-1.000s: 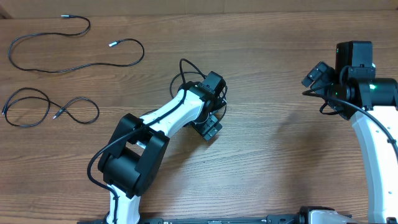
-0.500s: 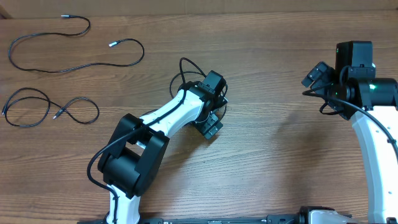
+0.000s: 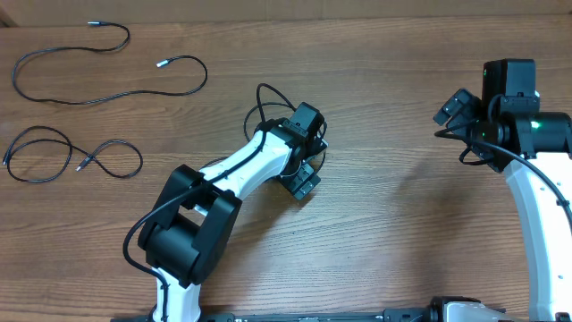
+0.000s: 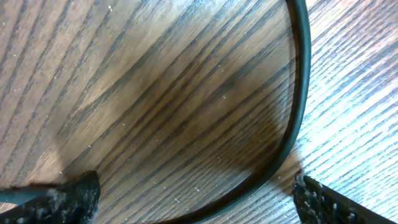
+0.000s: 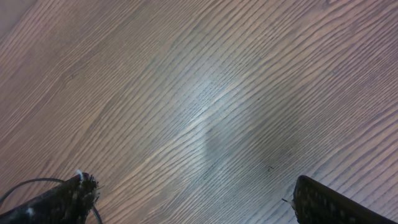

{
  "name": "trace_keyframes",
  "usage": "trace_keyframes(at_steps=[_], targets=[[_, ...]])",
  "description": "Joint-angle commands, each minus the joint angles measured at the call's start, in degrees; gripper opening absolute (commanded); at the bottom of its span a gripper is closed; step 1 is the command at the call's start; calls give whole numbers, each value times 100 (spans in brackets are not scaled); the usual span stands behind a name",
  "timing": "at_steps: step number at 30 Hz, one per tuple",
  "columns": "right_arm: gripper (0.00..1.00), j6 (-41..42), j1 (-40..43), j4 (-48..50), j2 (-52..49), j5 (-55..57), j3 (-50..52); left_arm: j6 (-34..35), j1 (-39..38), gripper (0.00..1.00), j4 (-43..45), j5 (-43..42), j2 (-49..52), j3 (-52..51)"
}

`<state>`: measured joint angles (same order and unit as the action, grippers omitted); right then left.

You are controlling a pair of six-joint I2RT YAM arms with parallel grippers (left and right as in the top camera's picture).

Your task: Untangle cables

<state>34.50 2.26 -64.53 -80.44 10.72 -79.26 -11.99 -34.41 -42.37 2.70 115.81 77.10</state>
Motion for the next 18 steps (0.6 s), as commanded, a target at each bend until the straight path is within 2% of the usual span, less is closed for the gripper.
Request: trace_keyframes(at_steps=[1,18], targets=[[100,0,11,13,0,11,22,46,-11,99,120,35,109,-269],[100,0,11,13,0,11,22,39,-13,100,372,-20,109,-389]])
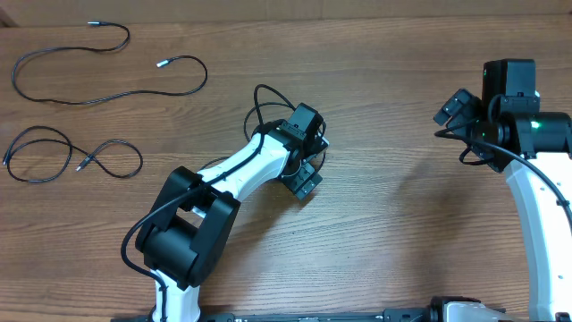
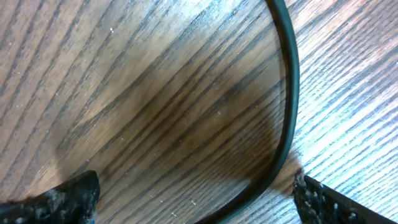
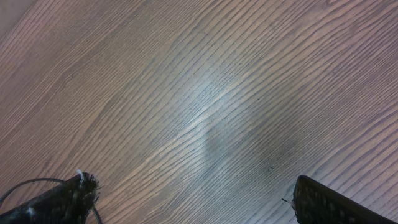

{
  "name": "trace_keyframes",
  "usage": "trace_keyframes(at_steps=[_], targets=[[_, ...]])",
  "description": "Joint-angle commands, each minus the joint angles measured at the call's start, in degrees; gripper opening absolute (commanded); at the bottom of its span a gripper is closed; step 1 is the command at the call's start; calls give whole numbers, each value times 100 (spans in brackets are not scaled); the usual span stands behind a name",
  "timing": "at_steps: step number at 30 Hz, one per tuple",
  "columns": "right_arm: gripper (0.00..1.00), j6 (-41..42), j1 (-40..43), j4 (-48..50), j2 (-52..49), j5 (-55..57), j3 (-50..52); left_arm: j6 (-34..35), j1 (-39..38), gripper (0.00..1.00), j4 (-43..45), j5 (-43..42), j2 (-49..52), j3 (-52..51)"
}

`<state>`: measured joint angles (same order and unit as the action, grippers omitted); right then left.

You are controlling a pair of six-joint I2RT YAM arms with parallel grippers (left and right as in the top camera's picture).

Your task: Untangle cables

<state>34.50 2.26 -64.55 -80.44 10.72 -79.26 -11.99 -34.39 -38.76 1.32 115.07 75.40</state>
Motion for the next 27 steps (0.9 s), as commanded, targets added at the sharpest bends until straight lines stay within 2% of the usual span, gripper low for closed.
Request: trace_keyframes(at_steps=[1,7,12,16,26,27], targets=[[100,0,11,13,0,11,22,37,-11,100,26,120,184,-219],[100,2,11,13,0,11,22,-24,-2,100,48,162,184,-219],[100,0,11,13,0,11,22,-114,-4,100,-291,-15,184,-219],[100,0,11,13,0,11,22,-219,-4,84,-518,-70,184,-219],[100,0,11,15,0,11,22,-219,-15,77,-55,208,184,-688],[100,0,11,15,0,11,22,-219,-15,69,-24,208,184,-741]])
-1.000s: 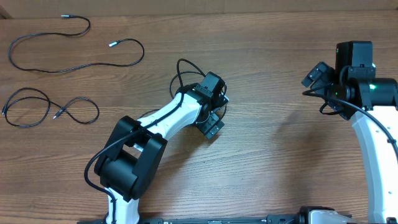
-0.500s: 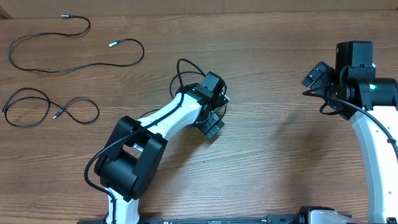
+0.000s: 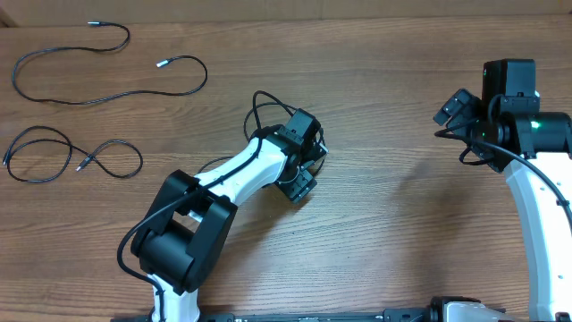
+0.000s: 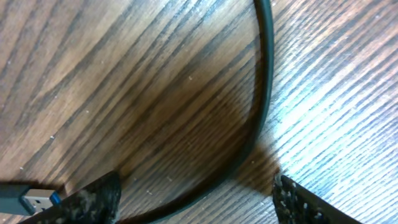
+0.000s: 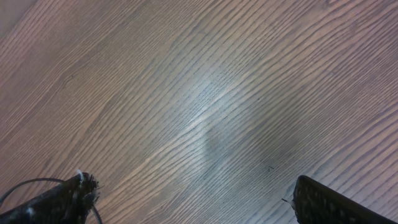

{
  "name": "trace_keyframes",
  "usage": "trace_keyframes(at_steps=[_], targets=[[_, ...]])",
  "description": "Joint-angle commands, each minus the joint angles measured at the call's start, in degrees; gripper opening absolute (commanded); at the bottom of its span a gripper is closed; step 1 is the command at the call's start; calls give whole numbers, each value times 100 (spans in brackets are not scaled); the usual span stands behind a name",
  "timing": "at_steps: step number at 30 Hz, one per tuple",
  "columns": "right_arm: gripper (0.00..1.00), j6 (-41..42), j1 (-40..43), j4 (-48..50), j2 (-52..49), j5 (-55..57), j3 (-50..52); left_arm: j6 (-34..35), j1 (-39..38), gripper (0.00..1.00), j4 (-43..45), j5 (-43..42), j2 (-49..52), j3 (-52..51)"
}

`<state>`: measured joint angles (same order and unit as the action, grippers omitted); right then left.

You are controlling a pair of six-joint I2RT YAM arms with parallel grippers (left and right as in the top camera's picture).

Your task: Untangle cables

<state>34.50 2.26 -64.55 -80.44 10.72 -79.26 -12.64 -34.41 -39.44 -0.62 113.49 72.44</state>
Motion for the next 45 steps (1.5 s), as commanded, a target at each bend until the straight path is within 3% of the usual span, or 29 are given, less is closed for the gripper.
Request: trace_keyframes(at_steps=[1,3,4,10,16,19,25,29,32,37,38,42,45], targets=[[100,2,11,13,0,11,22,-153,-13,48,74,402,341,-498],[100,0,11,13,0,11,22,-149,-13,13,96,398,341,-533],[100,0,11,15,0,11,22,-146,-13,4,92,398,341,-533],[100,0,11,13,0,11,22,-146,-13,4,70,374,341,-533],[100,0,11,13,0,11,22,1561,-7,4,-796,361,297,133],[100,0,11,13,0,11,22,1823,55,4,-1340,243,245,852],[100,0,11,15,0,11,22,1784,256,4,-1770,-870,70,1794],[100,0,11,13,0,11,22,1733,597,4,-1888,-2177,-39,2057],[100,0,11,15,0,11,22,1738,802,4,-2024,-1971,-37,2055],[100,0,11,13,0,11,22,2090,1040,4,-2610,-754,-37,2033],[100,0,11,15,0,11,22,2203,1054,6,-2697,-549,-37,2006],[100,0,11,13,0,11,22,2503,1038,55,-2767,-474,-37,1742],[100,0,11,15,0,11,22,3254,1023,67,-2573,-367,-37,1408]])
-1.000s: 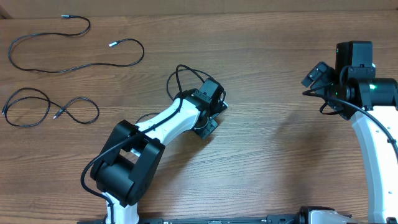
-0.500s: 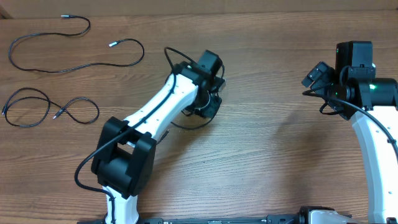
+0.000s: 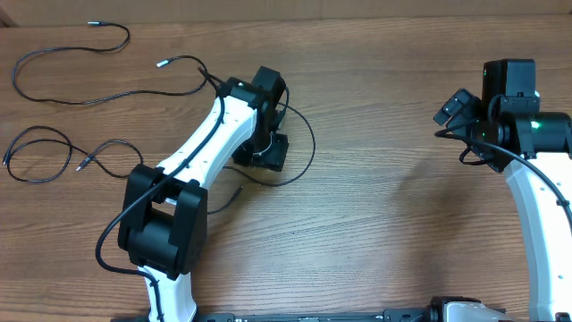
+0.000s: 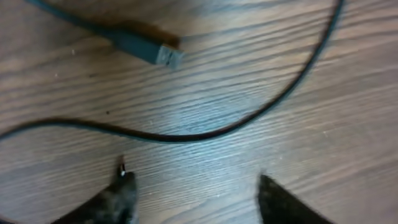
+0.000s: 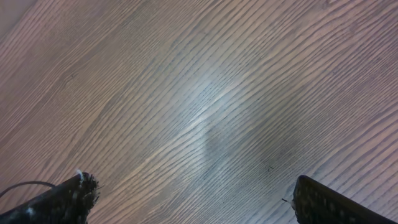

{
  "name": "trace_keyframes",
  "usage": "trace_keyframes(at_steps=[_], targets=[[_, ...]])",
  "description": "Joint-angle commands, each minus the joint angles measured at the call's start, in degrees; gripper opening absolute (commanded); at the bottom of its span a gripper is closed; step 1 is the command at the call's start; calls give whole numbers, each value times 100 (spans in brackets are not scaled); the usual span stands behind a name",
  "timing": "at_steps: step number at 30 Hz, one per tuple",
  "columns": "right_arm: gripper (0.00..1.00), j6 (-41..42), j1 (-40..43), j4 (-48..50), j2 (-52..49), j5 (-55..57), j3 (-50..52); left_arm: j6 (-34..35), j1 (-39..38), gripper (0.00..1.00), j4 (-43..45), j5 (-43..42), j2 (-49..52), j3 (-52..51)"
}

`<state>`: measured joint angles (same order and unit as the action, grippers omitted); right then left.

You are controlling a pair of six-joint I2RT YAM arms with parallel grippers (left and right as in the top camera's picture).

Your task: Untangle cables

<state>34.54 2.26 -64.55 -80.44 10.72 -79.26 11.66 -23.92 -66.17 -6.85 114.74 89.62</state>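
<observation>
A black cable (image 3: 312, 143) lies in a wide loop on the wooden table, with a tail end (image 3: 214, 206) toward the front. In the left wrist view the same cable (image 4: 186, 137) curves across the wood, and its USB plug (image 4: 158, 55) lies above it. My left gripper (image 3: 262, 154) (image 4: 196, 199) hovers open over the loop's left side, nothing between its fingers (image 4: 118, 199). My right gripper (image 3: 458, 112) (image 5: 193, 199) is open at the far right over bare wood, away from all cables.
Two more thin black cables lie at the far left: a long one (image 3: 89, 102) near the back edge and a looped one (image 3: 140, 161) below it. The left arm (image 3: 201, 148) stretches diagonally across the table's middle-left.
My left gripper has moved from the table's middle toward the back left and sits higher. The cable, bunched close under it before, now lies in a wider loop with its plug showing.
My left gripper stood open low over the bunched cable in the middle, with a strand between its fingers. It edged slightly left and narrowed, a plug tip appearing. Now it is open farther back-left, and the cable is spread out. The right arm stayed still.
</observation>
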Motion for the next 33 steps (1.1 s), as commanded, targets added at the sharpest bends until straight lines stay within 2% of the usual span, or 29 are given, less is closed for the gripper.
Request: trace_keyframes(at_steps=[1,4,7,9,16,20,25,28,33], targets=[[100,-4,11,15,0,11,22,1158,-26,68,168,356,-162,-391],[100,-4,11,13,0,11,22,1814,-26,69,483,476,-162,-654],[100,-4,11,13,0,11,22,1891,-57,67,988,494,-162,-968],[100,-4,11,13,0,11,22,2210,-122,67,1163,494,-162,-1145],[100,-4,11,15,0,11,22,3272,-463,63,1156,382,-162,-1191],[100,-4,11,15,0,11,22,3377,-721,63,1346,463,-162,-1191],[100,-4,11,15,0,11,22,3620,-826,62,1425,1248,-160,-1200],[100,-2,11,13,0,11,22,3436,-809,62,1558,1458,-160,-1202],[100,-4,11,13,0,11,22,1655,-828,65,1993,1491,-160,-1202]])
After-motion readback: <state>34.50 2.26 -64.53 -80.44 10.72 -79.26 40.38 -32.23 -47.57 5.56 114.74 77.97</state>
